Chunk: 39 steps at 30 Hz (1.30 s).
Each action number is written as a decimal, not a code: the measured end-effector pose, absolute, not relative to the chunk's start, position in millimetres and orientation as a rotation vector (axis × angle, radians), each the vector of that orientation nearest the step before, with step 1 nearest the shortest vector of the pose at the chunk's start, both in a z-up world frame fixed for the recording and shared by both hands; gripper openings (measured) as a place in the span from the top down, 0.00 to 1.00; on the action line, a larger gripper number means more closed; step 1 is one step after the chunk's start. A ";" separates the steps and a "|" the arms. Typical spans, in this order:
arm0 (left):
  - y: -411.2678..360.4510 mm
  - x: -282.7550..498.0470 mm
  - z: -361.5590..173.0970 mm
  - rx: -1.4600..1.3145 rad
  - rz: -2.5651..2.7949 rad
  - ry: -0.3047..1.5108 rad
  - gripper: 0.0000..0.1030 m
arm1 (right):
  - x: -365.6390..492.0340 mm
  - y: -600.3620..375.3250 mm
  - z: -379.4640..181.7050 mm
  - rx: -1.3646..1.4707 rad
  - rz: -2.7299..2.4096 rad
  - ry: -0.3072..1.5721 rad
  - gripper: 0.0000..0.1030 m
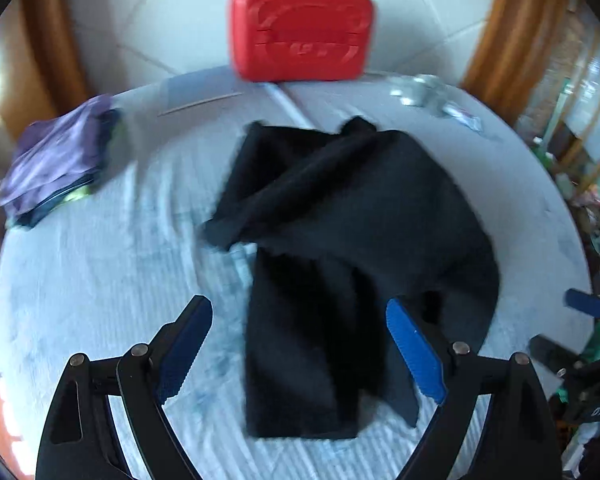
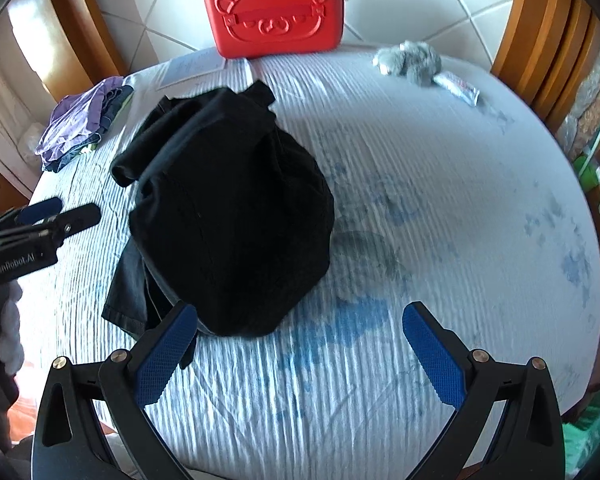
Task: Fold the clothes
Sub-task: 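Grasp the black trousers with the left tool while the right tool grasps them too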
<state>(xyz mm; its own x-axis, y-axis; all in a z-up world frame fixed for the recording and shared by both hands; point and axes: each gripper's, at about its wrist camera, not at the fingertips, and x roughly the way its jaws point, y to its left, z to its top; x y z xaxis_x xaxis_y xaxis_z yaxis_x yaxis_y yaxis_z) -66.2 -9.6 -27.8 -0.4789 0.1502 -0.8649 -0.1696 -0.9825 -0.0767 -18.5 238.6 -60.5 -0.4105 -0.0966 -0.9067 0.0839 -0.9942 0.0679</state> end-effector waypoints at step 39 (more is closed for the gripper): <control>-51.0 -136.4 -70.2 -1.520 2.448 0.005 0.50 | -55.6 329.7 -57.7 1.474 -2.850 -0.357 0.92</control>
<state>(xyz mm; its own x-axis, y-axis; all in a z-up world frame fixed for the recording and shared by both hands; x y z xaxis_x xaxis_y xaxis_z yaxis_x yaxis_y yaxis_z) -136.4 -51.0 -70.2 -0.4192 0.2166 -0.8817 -0.2200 -0.9664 -0.1328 -55.6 329.7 -57.7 -0.5802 -0.0240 -0.8141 -0.1772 -0.9719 0.1550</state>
